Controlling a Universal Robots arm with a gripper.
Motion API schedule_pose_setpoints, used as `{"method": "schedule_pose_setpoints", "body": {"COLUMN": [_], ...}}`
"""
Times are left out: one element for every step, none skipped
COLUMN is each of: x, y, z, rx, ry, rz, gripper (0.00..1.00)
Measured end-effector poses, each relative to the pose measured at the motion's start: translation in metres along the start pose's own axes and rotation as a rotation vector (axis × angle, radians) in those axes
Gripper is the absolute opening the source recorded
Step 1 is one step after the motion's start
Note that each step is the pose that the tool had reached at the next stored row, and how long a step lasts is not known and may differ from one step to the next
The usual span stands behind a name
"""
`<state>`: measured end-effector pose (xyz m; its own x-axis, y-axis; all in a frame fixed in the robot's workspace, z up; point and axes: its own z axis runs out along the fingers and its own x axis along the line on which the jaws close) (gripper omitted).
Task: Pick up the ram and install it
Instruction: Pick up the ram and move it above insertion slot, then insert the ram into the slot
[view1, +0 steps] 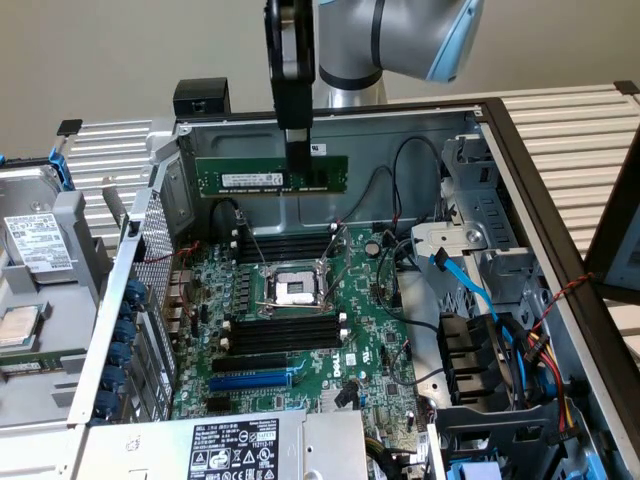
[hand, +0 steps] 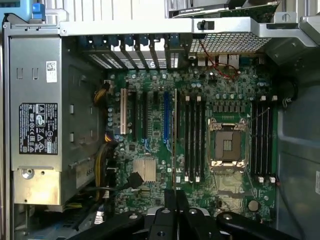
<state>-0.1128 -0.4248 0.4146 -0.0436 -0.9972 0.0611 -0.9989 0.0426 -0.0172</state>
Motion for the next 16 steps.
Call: {"method": "schedule_pose_setpoints", "body": {"x": [-0.004,-0.007,-0.011,-0.014,-0.018,-0.021,-0.024,-0.025,-0.025,-0.025,-0.025,-0.025,-0.025,-0.025,-0.025,-0.025], "y": [-0.0016,-0.0031,-0.0046,-0.0060,-0.0075,-0.0090,-0.0106,-0.0120,-0.0122,-0.0122,-0.0122,-0.0122,-0.0122,-0.0122,-0.0122,-0.0122], "z": [0.0006,0.0012,0.0017,0.0023,0.0028,0.0031,0.0032,0.0031,0.0031,0.0032,0.0031,0.0031,0.0031,0.0032,0.0031,0.0034], "rx": [0.0000,-0.0001,-0.0001,0.0000,0.0000,0.0000,0.0000,0.0000,0.0000,0.0000,0.0000,0.0000,0.0000,0.0000,0.0000,0.0001], "ry": [-0.0001,0.0000,0.0001,-0.0001,0.0000,0.0000,-0.0001,-0.0001,-0.0001,-0.0002,-0.0002,-0.0002,-0.0002,-0.0002,-0.0002,-0.0004], "rz": [0.000,0.000,0.000,0.000,0.000,0.000,0.000,0.000,0.000,0.000,0.000,0.000,0.000,0.000,0.000,0.000], "gripper": [0.12,0.12,0.12,0.12,0.12,0.12,0.12,0.12,0.12,0.12,0.12,0.12,0.12,0.12,0.12,0.12]}}
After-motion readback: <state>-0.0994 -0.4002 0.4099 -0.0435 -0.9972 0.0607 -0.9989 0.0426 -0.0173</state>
